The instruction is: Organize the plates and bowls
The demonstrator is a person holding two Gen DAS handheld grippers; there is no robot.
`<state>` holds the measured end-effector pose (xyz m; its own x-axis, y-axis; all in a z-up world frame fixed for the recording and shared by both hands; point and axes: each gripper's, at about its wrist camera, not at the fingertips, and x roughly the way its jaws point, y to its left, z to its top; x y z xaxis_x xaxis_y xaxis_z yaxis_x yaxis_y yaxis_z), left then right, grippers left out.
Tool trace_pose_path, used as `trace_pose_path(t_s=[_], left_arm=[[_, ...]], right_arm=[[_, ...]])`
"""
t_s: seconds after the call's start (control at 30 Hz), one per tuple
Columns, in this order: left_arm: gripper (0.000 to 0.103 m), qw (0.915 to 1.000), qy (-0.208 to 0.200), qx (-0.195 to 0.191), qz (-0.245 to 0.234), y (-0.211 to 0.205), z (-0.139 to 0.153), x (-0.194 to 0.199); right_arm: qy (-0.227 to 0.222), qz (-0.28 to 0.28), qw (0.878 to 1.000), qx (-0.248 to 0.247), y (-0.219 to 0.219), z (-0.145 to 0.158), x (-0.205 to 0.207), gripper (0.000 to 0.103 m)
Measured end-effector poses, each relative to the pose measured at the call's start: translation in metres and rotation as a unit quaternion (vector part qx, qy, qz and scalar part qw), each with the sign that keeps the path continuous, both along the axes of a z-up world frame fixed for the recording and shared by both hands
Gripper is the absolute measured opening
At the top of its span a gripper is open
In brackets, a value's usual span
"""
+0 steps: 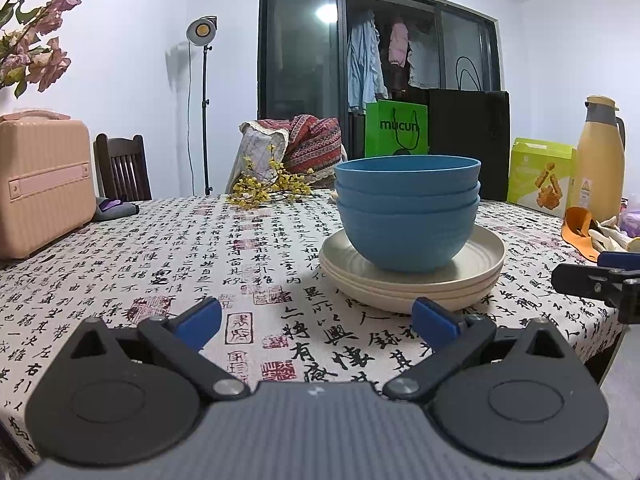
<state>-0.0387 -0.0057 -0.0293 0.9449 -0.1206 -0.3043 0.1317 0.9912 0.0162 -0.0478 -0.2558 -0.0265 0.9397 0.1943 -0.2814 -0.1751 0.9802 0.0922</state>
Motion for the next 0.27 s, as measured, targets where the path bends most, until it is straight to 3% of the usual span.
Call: trace_pose_path(t_s=[0.27], left_arm=[[0.103, 1.0000, 0.000, -0.003, -0.003, 0.0001, -0.0005, 0.0003]], right_arm=[[0.003, 0.001, 1.000, 0.003, -0.0005, -0.0034, 0.0010, 0.103]])
